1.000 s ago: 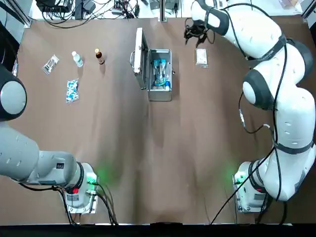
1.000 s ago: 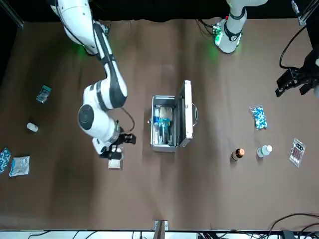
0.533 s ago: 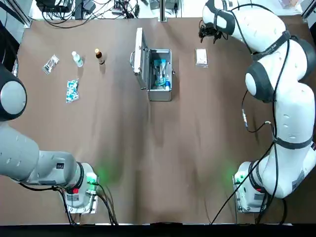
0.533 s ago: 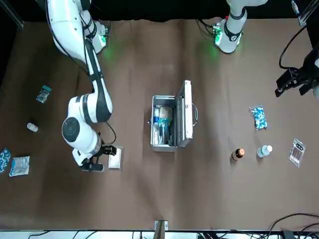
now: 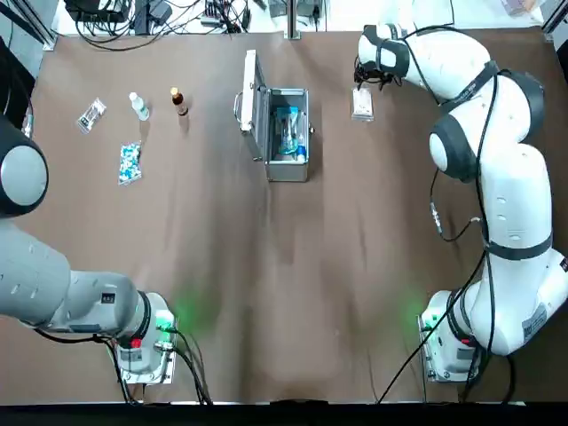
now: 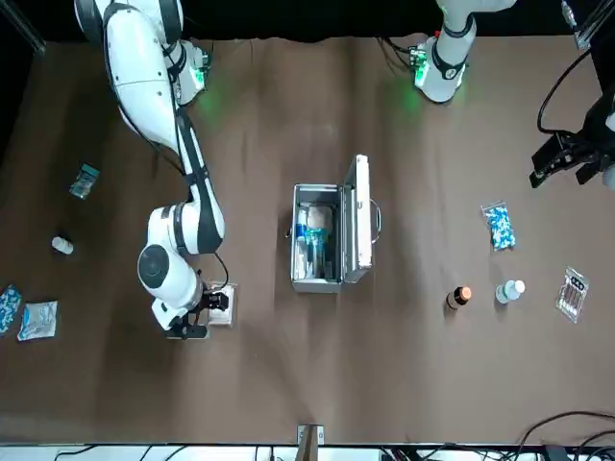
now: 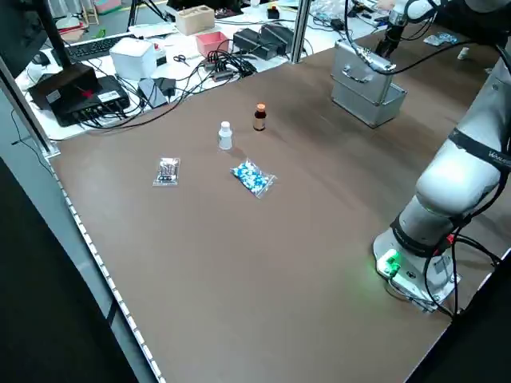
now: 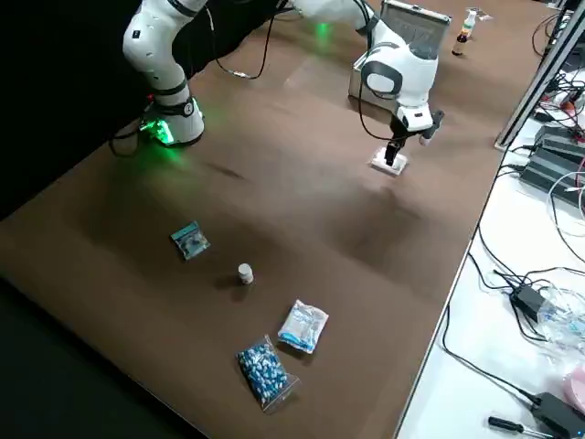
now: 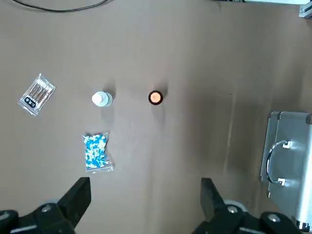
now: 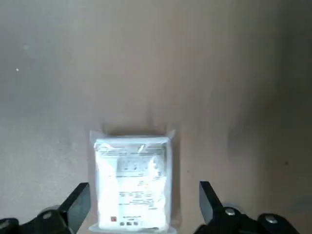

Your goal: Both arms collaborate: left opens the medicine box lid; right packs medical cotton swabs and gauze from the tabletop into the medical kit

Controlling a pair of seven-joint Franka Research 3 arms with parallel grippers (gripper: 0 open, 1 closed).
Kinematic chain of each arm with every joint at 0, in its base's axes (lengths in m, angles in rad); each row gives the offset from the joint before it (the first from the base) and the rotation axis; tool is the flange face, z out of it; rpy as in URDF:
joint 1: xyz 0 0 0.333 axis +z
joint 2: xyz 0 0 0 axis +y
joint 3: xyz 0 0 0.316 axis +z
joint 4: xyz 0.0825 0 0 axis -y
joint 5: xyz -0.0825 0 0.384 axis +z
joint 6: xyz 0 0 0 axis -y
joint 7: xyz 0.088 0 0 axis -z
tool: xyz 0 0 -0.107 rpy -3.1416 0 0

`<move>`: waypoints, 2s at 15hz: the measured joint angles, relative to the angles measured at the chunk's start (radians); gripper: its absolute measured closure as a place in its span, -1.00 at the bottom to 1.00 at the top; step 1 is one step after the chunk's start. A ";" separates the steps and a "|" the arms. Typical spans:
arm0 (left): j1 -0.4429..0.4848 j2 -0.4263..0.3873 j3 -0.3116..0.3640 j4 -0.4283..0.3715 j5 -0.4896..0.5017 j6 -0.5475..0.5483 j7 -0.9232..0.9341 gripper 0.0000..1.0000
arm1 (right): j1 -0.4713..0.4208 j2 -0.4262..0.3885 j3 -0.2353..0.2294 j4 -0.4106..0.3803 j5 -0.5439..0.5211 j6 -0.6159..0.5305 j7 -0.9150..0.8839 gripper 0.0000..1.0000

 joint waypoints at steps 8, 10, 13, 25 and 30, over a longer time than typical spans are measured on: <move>0.000 0.001 0.000 -0.001 0.000 0.004 0.000 -0.99 | -0.003 0.067 0.022 0.014 0.015 0.037 0.000 -0.96; 0.000 0.001 0.000 -0.001 0.000 0.005 0.000 -0.99 | -0.003 0.078 0.027 0.015 0.017 0.050 0.000 -0.96; 0.000 0.005 0.000 -0.002 0.000 0.006 0.000 -0.99 | -0.002 0.084 0.029 0.017 0.024 0.051 0.000 -0.86; 0.000 0.007 0.000 -0.002 0.000 0.016 0.000 -0.99 | 0.001 0.071 0.031 0.056 0.033 0.042 0.080 0.15; 0.000 0.007 0.000 -0.002 0.000 0.019 0.000 -0.99 | 0.062 -0.014 0.035 0.085 0.042 -0.070 0.175 0.15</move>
